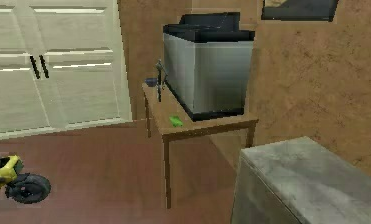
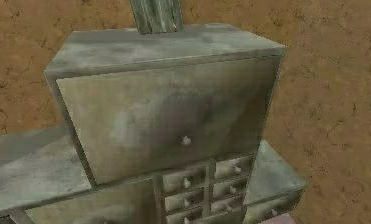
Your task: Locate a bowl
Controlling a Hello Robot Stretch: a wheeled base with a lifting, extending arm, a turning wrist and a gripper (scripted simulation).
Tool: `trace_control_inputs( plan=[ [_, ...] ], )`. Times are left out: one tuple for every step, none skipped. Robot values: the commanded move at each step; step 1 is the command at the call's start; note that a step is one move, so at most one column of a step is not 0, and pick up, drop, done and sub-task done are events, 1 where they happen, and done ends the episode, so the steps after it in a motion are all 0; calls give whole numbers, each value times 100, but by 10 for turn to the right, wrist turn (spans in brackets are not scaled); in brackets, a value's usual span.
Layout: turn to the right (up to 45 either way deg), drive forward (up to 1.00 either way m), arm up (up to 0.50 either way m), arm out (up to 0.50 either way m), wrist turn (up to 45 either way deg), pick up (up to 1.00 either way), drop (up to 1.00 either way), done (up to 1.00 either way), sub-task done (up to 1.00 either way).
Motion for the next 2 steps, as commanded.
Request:
trace_control_inputs(
  plan=[
    [-150, 0, 0, 0, 0, 0, 0, 0, 0],
    [0, 75, 0, 0, 0, 0, 0, 0, 0]
  ],
)
